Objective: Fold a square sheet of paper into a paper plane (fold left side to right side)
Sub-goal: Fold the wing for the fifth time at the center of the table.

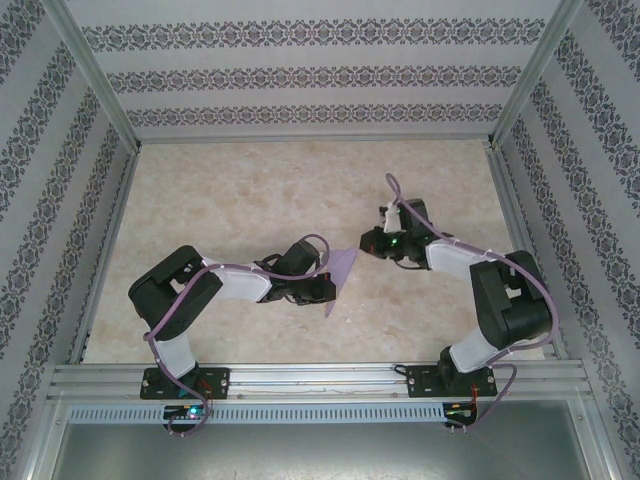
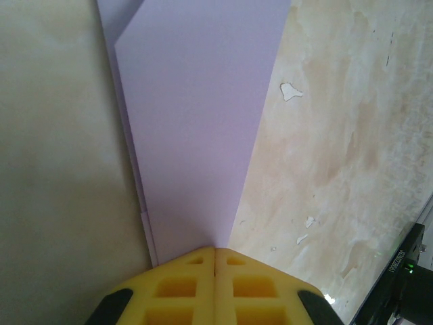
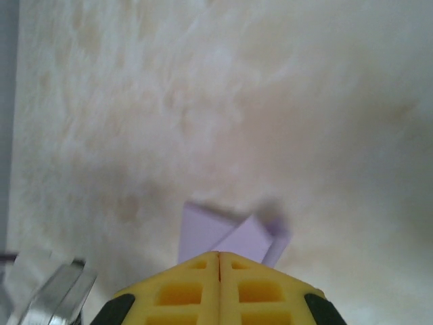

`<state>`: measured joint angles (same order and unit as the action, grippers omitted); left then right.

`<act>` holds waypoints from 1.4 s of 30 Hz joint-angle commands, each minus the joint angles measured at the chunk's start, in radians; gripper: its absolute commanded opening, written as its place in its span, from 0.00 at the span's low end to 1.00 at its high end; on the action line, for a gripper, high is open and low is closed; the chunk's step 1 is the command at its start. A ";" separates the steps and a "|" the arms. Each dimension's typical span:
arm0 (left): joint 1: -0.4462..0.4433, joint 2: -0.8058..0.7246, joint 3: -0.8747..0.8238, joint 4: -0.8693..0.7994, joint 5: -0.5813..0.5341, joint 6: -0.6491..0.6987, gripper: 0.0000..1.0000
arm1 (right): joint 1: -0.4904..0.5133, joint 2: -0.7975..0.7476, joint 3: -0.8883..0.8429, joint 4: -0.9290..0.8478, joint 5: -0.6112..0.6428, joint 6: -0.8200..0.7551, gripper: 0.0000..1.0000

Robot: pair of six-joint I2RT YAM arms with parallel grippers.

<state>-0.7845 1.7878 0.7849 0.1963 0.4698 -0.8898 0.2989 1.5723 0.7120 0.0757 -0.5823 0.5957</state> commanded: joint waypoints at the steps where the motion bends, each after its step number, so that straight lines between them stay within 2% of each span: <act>1: -0.002 0.041 -0.040 -0.151 -0.053 -0.004 0.00 | 0.065 0.000 -0.046 0.049 -0.043 0.099 0.00; 6: -0.002 0.044 -0.038 -0.139 -0.049 -0.009 0.00 | 0.149 0.028 -0.054 0.085 -0.025 0.149 0.00; 13: -0.002 0.037 -0.040 -0.128 -0.046 -0.014 0.00 | 0.184 0.089 -0.062 0.114 -0.011 0.179 0.00; 21: -0.001 0.015 -0.025 -0.094 -0.018 -0.017 0.02 | 0.186 0.158 -0.066 0.063 0.026 0.140 0.00; 34: -0.001 -0.151 0.035 -0.169 0.038 -0.015 0.07 | 0.183 0.203 -0.066 -0.004 0.084 0.087 0.00; 42: -0.015 -0.132 0.018 -0.109 0.115 -0.056 0.05 | 0.183 0.225 -0.062 -0.007 0.085 0.078 0.00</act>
<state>-0.7864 1.6428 0.7944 0.0822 0.5392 -0.9169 0.4751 1.7206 0.6724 0.1558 -0.6037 0.7097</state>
